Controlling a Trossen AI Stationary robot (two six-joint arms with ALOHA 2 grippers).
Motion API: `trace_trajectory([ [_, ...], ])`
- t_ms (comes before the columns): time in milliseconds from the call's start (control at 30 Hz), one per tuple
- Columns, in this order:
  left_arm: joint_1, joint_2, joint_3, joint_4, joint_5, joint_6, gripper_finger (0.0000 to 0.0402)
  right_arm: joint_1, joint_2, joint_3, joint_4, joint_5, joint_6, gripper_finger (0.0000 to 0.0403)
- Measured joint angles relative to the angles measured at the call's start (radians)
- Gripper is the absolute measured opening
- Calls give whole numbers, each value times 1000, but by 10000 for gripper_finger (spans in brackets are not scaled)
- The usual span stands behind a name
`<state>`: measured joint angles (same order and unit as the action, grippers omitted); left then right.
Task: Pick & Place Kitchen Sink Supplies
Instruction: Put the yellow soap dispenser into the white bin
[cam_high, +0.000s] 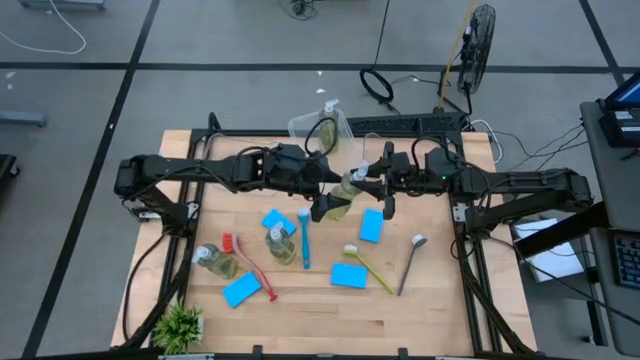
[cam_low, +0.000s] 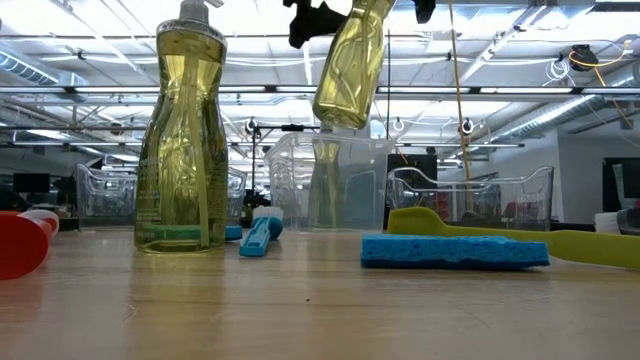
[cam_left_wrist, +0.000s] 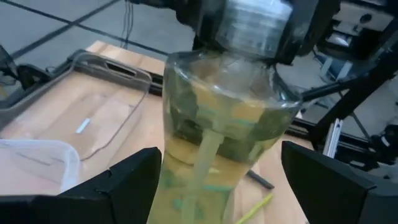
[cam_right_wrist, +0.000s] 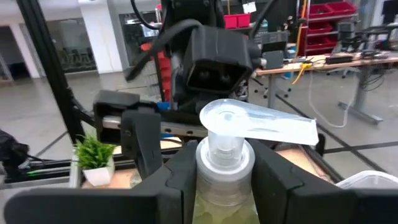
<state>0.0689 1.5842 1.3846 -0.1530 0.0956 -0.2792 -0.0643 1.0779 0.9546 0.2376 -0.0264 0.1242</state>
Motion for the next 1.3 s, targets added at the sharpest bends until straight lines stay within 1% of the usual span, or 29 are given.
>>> trace_trajectory([
  [233,0,1,0,33,13,-5,333,1,4,0,33,-17,22,102],
  [333,0,0,0,74,40,-8,333,0,18,0,80,-48,31,102],
  [533,-1,1,-1,72,50,-14,333,1,50,0,106,-62,49,102],
  [767,-2,13,0,81,64,-19,330,0,70,0,194,-79,70,102],
  [900,-1,21,-1,76,95,-19,303,1,72,0,185,-82,71,102],
  [1167,-2,31,-1,72,118,10,211,1,71,0,199,-80,93,102],
  [1233,-2,31,-1,69,120,27,194,1,71,0,199,-80,95,102],
  [1300,-2,31,-1,70,120,30,186,1,71,0,200,-81,93,102],
])
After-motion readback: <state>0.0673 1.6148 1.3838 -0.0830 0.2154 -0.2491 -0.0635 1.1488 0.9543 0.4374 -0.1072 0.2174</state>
